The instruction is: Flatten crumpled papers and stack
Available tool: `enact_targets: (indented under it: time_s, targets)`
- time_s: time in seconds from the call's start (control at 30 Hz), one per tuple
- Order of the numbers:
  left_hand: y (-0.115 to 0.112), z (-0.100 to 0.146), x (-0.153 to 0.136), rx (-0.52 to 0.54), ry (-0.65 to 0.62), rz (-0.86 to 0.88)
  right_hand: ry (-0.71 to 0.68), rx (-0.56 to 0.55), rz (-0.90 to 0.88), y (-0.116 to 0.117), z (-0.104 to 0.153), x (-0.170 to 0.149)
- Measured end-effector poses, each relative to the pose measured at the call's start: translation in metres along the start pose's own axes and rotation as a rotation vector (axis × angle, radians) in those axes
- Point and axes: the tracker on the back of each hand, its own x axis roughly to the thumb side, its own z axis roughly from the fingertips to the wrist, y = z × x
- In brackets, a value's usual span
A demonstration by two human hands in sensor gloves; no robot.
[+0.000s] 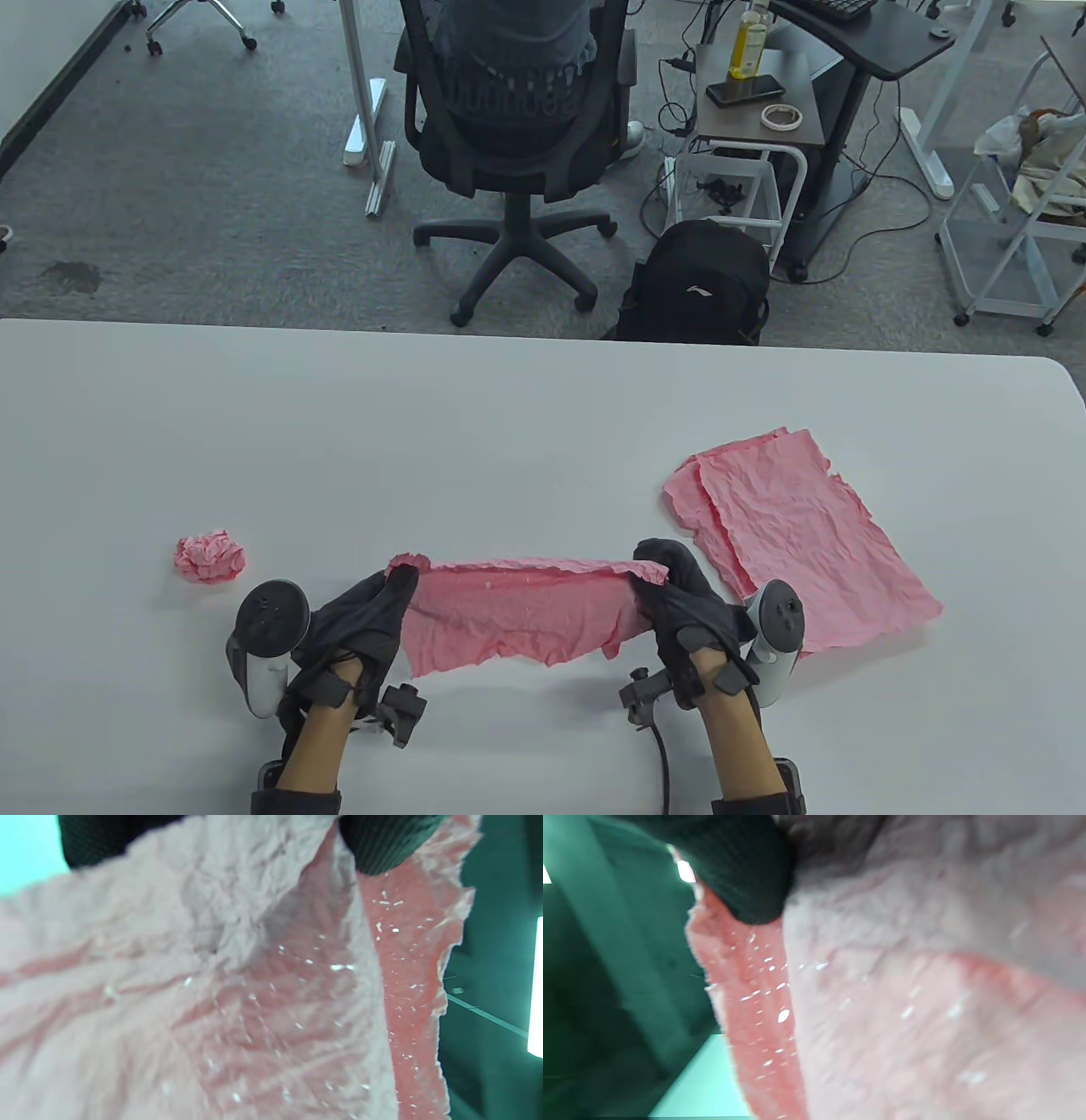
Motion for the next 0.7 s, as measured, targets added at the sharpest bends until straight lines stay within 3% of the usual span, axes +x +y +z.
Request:
enact_targets:
  time_s: [0.17,0.23,0.33,0.4,0.43,0.53,0.6,0.7]
  targets:
    - [0.002,-0.001,-0.007,-0.01,0.1,-0.139,0.086,-0.031,0.04,-0.009,-0.005,-0.006]
    - [0.0,-0.002,-0.009,-0.03,0.128,-0.158,0.102,-0.095,0.187,-0.007,-0.006,-0.005]
    - [0.0,-0.001,-0.006,0.01,0.15,-0.265,0.086,-0.105,0.413,-0.001,-0.008,0.002]
    - [-0.001,0.002,0.003,0.075,0.071,-0.454,0.052,-0.134,0.56,0.004,-0.007,0.007]
    - [-0.004,0.002,0.011,0.059,-0.013,-0.559,0.03,-0.145,0.63,0.007,-0.007,0.008]
    - [-0.025,0.004,0.034,-0.081,-0.253,-0.811,-0.007,-0.151,0.745,0.01,-0.004,0.012]
    - [-0.044,0.006,0.038,-0.19,-0.349,-0.924,-0.062,-0.179,0.802,0.012,0.0,0.016]
    - [-0.068,0.002,0.033,-0.379,-0.3,-1.044,-0.177,-0.187,0.903,0.017,0.008,0.029]
